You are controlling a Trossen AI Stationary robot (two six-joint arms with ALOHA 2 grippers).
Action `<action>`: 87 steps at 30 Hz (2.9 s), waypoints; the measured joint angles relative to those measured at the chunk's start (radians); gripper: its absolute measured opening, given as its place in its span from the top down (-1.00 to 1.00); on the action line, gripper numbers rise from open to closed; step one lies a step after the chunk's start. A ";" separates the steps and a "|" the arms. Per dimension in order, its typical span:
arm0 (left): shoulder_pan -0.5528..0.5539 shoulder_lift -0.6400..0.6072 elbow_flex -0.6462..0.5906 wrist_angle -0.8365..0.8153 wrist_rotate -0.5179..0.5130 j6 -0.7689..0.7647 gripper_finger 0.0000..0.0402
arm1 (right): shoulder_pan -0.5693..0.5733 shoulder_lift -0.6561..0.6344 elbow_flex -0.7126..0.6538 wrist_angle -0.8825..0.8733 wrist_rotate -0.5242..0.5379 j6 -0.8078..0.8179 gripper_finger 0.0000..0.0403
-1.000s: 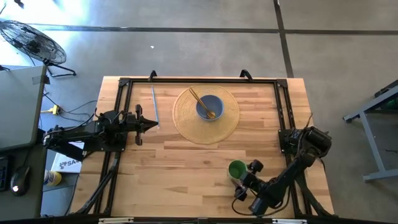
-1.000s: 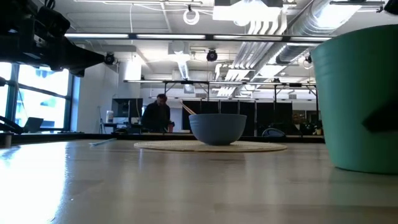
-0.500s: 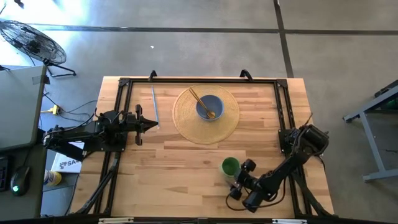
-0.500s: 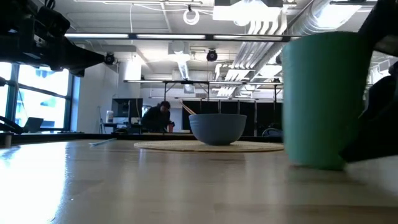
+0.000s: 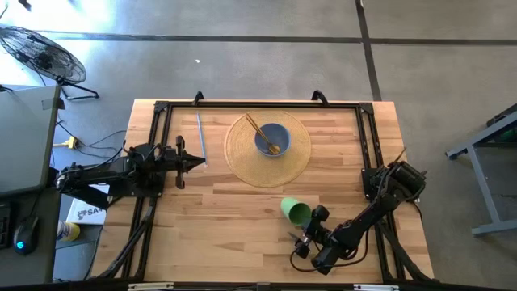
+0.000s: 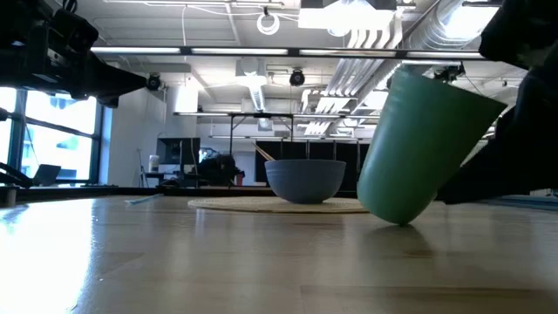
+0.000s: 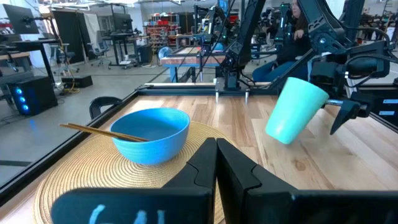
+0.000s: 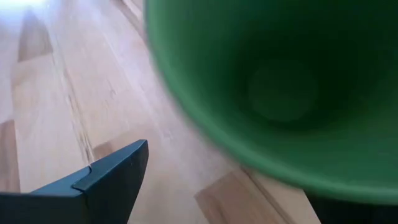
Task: Pick & Place Utensil
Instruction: Put the green cup to the top right of the blue bowl on the brown mat
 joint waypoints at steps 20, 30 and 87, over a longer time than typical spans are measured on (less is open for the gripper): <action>0.000 0.000 0.000 0.000 0.000 0.000 0.99 | -0.021 -0.067 0.000 0.019 0.165 -0.201 -0.89; 0.000 0.000 0.000 0.000 0.000 0.000 0.99 | -0.108 -0.045 0.065 0.326 -0.003 -0.643 -0.89; 0.000 0.000 0.000 0.000 0.000 0.000 0.99 | -0.333 0.376 0.677 -0.108 0.184 -0.815 -0.69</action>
